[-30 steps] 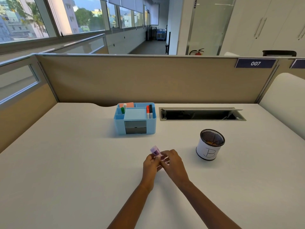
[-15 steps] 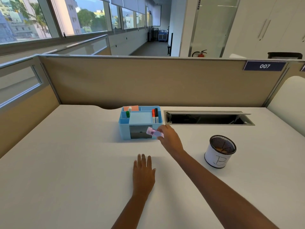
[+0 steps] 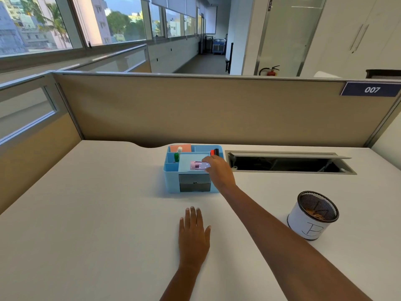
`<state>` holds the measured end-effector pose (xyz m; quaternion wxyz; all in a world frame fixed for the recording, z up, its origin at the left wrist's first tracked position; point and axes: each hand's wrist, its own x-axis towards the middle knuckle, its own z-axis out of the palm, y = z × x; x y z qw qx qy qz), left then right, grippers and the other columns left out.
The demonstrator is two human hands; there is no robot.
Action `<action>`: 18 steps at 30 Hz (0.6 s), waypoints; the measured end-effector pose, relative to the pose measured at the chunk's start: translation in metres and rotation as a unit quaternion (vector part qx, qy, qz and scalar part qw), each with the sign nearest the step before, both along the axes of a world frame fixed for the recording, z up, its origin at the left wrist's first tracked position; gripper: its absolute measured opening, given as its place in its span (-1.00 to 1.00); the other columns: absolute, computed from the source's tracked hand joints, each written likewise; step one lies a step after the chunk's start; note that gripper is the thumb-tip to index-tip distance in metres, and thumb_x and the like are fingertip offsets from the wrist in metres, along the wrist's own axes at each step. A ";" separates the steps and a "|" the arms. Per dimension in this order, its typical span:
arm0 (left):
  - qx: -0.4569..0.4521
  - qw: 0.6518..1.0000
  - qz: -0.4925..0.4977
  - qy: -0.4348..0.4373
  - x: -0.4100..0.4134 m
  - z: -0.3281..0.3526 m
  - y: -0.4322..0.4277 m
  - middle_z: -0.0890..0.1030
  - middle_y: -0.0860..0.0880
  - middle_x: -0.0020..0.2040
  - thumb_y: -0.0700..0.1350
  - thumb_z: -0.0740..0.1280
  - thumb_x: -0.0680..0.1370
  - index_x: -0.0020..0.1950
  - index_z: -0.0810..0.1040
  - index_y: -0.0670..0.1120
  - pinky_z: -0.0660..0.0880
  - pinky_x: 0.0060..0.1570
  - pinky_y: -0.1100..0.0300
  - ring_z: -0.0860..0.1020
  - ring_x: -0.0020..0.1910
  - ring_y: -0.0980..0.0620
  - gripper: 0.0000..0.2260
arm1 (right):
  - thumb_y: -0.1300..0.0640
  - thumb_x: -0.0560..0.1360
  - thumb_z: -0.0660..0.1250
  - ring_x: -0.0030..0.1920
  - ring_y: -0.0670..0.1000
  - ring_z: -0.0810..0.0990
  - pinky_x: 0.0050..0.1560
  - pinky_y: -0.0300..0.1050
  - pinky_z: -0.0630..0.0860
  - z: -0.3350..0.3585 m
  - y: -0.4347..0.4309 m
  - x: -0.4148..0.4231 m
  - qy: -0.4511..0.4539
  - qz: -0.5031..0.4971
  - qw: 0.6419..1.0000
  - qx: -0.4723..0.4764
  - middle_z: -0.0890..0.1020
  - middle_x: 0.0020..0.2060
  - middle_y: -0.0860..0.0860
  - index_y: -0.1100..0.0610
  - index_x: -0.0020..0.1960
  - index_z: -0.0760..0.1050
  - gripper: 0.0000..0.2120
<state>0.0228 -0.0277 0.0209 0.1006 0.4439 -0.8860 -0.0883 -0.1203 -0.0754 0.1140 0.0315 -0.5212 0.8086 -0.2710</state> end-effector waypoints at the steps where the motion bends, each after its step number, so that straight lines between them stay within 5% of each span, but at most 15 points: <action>1: 0.002 1.000 0.002 0.004 0.000 0.000 -0.002 0.71 -0.07 -0.02 0.06 -0.36 0.57 -0.02 0.64 -0.13 0.61 -0.14 0.06 0.66 -0.04 -0.06 -0.25 | 0.18 0.47 0.32 0.17 0.19 0.51 0.15 -0.03 0.49 -0.001 -0.003 -0.001 -0.002 0.003 1.000 0.007 0.55 0.18 0.23 0.25 0.18 0.43 -0.69; 11: 0.014 1.000 0.004 0.002 0.001 -0.005 -0.006 0.71 -0.07 -0.02 0.07 -0.36 0.57 -0.02 0.64 -0.13 0.60 -0.11 0.09 0.66 -0.04 -0.06 -0.25 | 0.21 0.47 0.32 0.24 0.20 0.45 0.25 0.01 0.42 -0.006 -0.024 -0.008 -0.023 0.027 0.993 0.111 0.48 0.26 0.23 0.24 0.24 0.39 -0.64; 18: 0.018 1.000 0.007 -0.018 0.003 -0.006 -0.008 0.71 -0.09 -0.02 0.07 -0.36 0.57 -0.02 0.64 -0.15 0.61 -0.14 0.06 0.66 -0.04 -0.07 -0.24 | 0.24 0.50 0.26 0.32 0.18 0.40 0.33 0.03 0.36 -0.008 -0.019 -0.007 -0.040 0.035 0.994 0.098 0.40 0.35 0.20 0.19 0.33 0.31 -0.60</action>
